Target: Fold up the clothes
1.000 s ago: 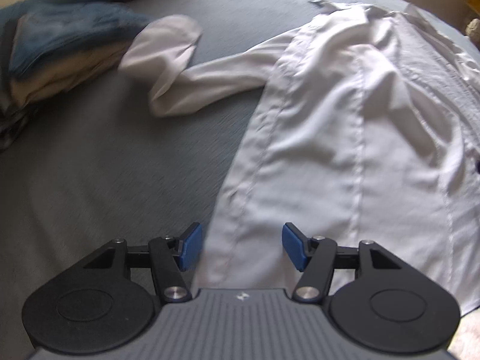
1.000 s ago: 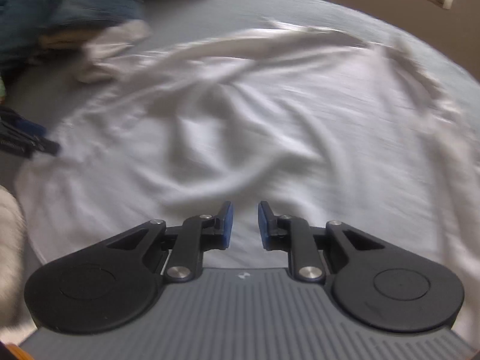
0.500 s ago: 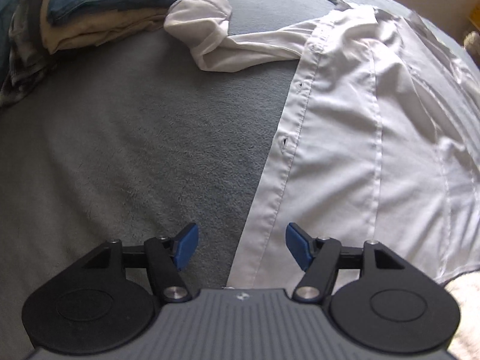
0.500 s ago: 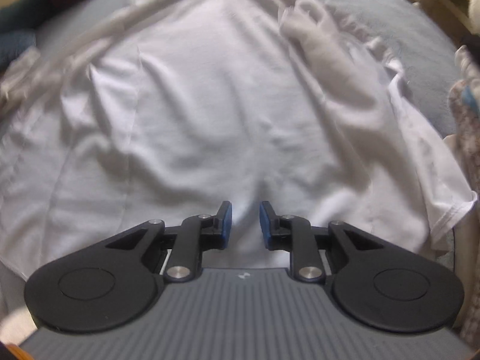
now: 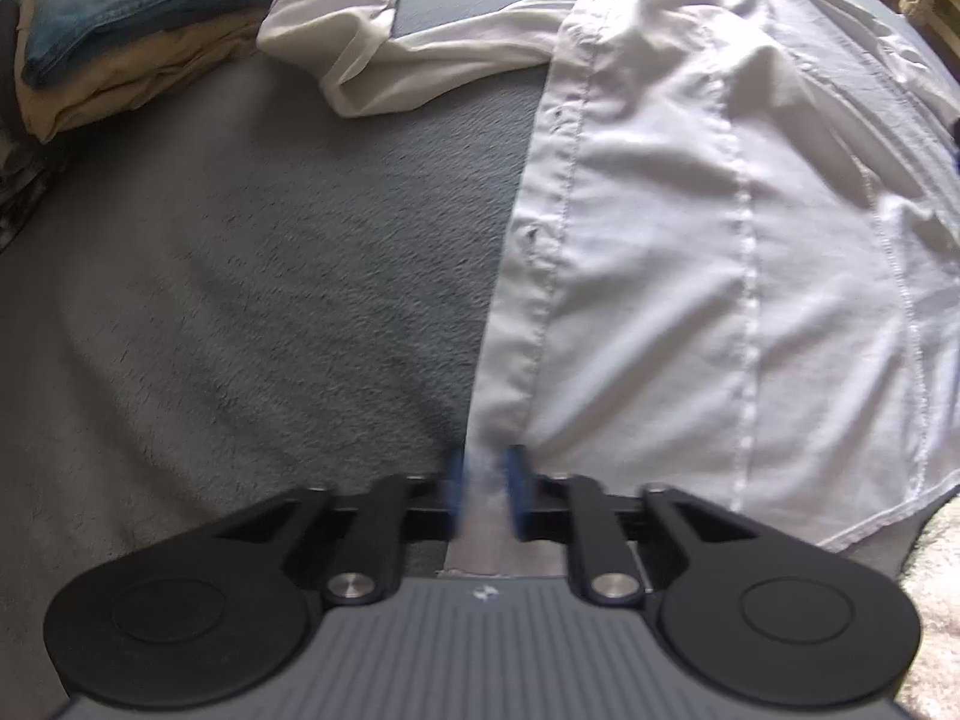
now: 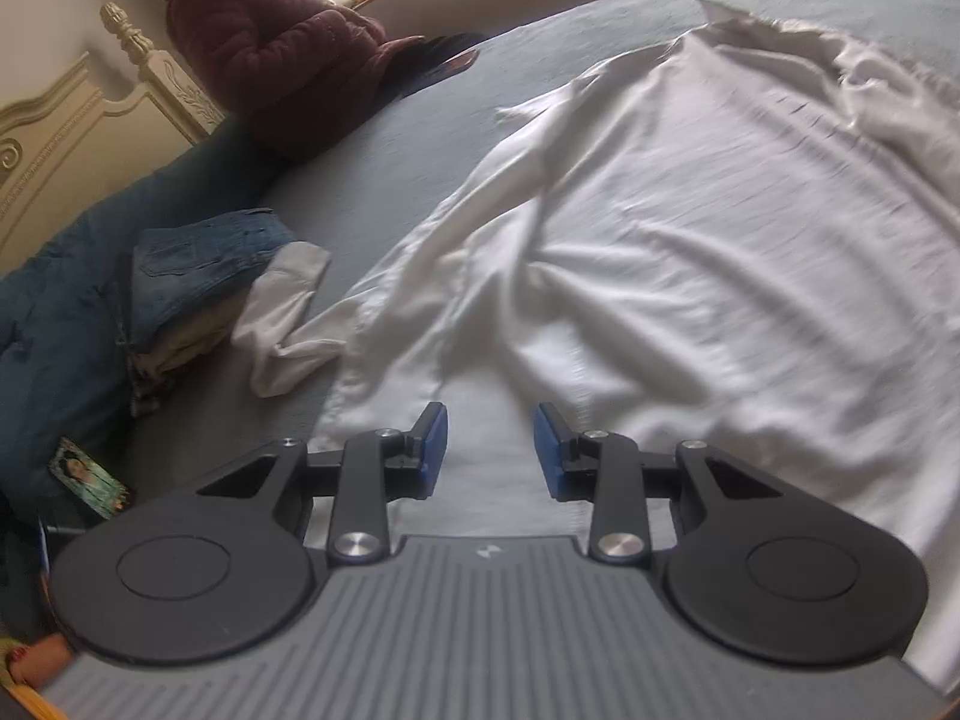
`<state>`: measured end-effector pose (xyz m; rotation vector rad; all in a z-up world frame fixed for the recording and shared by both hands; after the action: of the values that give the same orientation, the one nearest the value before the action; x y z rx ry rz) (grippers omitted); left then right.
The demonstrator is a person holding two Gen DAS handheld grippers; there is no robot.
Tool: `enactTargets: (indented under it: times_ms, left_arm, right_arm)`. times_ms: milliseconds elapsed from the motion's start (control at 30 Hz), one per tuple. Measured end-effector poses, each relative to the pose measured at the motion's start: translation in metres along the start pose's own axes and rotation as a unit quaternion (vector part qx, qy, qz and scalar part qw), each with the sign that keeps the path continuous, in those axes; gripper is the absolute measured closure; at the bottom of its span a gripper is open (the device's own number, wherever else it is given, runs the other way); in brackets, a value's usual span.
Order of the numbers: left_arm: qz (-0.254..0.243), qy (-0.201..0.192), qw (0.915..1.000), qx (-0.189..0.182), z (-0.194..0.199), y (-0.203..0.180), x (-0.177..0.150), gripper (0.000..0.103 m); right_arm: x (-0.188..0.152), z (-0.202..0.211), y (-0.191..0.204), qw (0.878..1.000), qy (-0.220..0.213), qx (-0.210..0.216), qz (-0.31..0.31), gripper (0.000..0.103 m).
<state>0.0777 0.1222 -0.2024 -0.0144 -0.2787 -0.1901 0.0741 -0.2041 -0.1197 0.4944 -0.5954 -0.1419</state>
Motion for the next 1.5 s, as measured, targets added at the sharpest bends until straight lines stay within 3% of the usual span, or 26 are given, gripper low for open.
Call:
enactTargets:
  times_ms: [233,367,600,767,833,1100,1167,1333,1400,1500]
  left_arm:
    - [0.025,-0.066,0.9971,-0.029,0.040,-0.007,0.006,0.101]
    - [0.014,-0.102,0.9926,-0.064,0.060,-0.036,0.008,0.101]
    - [-0.038,-0.089,0.9917,-0.085,0.044,-0.071,0.001,0.101]
    - [-0.056,-0.085,0.9910,-0.087,0.041,-0.082,-0.013,0.101]
    - [-0.056,-0.083,0.9910,-0.089,0.041,-0.084,-0.016,0.101]
    - [-0.038,-0.079,0.9909,-0.102,0.036,-0.077,-0.018,0.101]
    - [-0.036,-0.078,0.9909,-0.104,0.034,-0.077,-0.019,0.101]
    - [-0.034,-0.079,0.9906,-0.106,0.034,-0.079,-0.020,0.101]
    - [-0.035,-0.083,0.9903,-0.106,0.036,-0.080,-0.020,0.101]
    - [-0.035,-0.089,0.9897,-0.106,0.039,-0.080,-0.019,0.101]
  right_arm:
    - [-0.008,0.001,0.013,0.999,0.010,0.018,-0.031,0.072]
    - [-0.011,-0.003,0.021,0.999,0.018,0.026,-0.039,0.070]
    - [-0.009,-0.026,0.045,0.998,0.050,0.036,-0.026,0.061]
    - [-0.004,-0.050,0.077,0.996,0.078,0.045,0.021,0.054]
    - [-0.003,-0.064,0.092,0.993,0.094,0.045,0.047,0.049]
    - [-0.012,-0.115,0.131,0.981,0.138,0.025,0.132,0.050]
    - [-0.015,-0.118,0.131,0.980,0.146,0.031,0.130,0.055]
    - [-0.023,-0.121,0.126,0.978,0.157,0.039,0.130,0.090]
    - [-0.023,-0.119,0.123,0.979,0.150,0.030,0.133,0.098]
    - [-0.018,-0.112,0.114,0.984,0.128,0.023,0.123,0.102]
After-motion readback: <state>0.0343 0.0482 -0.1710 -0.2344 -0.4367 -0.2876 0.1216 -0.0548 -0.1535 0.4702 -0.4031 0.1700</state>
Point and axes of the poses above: each gripper's, at about its wrist camera, not at the fingertips, and z roughly against the way its jaws point, y to its left, x to its top, the point moved 5 cm from there along -z, roughly the way its jaws point, and after that the axes turned 3 degrees about y, right-handed, at the moved point
